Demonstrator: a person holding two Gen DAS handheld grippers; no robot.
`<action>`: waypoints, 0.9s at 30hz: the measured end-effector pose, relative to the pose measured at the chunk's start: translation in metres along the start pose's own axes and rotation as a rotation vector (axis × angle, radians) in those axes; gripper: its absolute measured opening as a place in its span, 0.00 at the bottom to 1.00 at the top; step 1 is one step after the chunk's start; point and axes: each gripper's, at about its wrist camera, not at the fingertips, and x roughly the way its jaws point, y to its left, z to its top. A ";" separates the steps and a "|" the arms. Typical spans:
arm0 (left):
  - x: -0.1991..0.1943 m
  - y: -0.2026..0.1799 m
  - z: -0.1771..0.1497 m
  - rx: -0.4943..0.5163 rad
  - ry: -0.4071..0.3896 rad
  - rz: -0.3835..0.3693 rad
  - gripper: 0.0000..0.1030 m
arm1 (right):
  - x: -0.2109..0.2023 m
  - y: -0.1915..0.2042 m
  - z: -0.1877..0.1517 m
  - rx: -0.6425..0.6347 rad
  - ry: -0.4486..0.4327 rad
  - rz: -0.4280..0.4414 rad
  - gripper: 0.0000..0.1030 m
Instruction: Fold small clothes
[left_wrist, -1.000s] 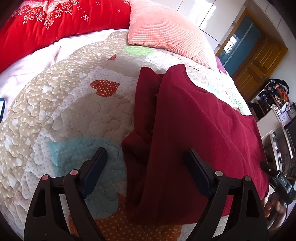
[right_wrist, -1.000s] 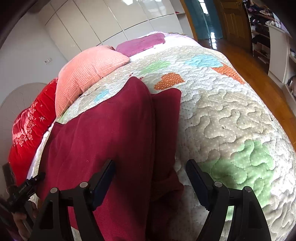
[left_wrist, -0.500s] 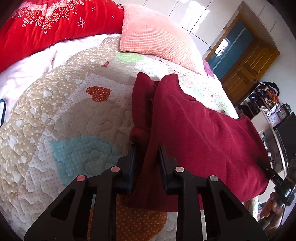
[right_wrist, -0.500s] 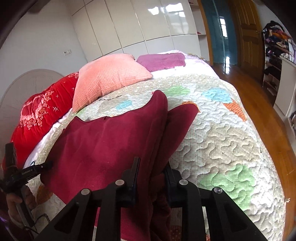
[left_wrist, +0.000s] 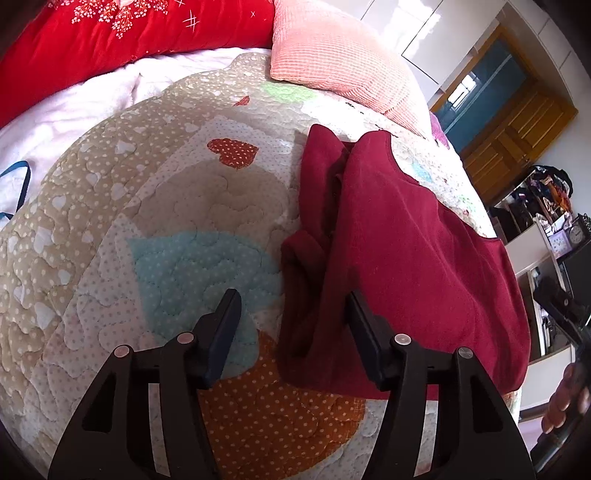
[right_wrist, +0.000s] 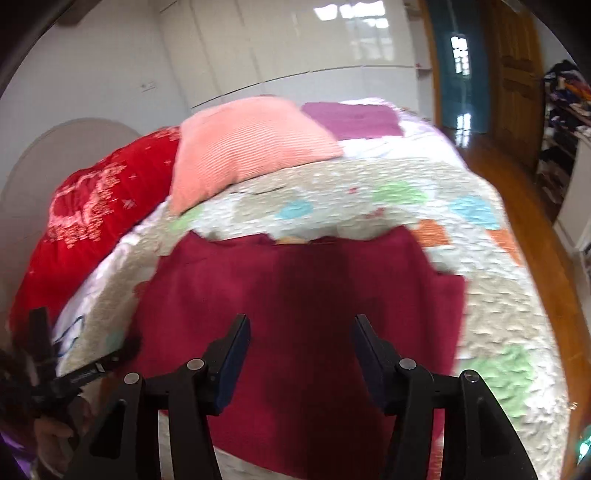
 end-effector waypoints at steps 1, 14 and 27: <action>0.000 0.001 -0.001 -0.005 -0.002 -0.001 0.57 | 0.016 0.018 0.006 -0.017 0.033 0.033 0.54; 0.002 0.009 -0.005 -0.071 -0.010 -0.044 0.59 | 0.196 0.151 0.046 -0.255 0.329 -0.036 0.75; 0.001 0.005 -0.005 -0.062 -0.018 -0.040 0.62 | 0.190 0.147 0.037 -0.342 0.240 -0.107 0.55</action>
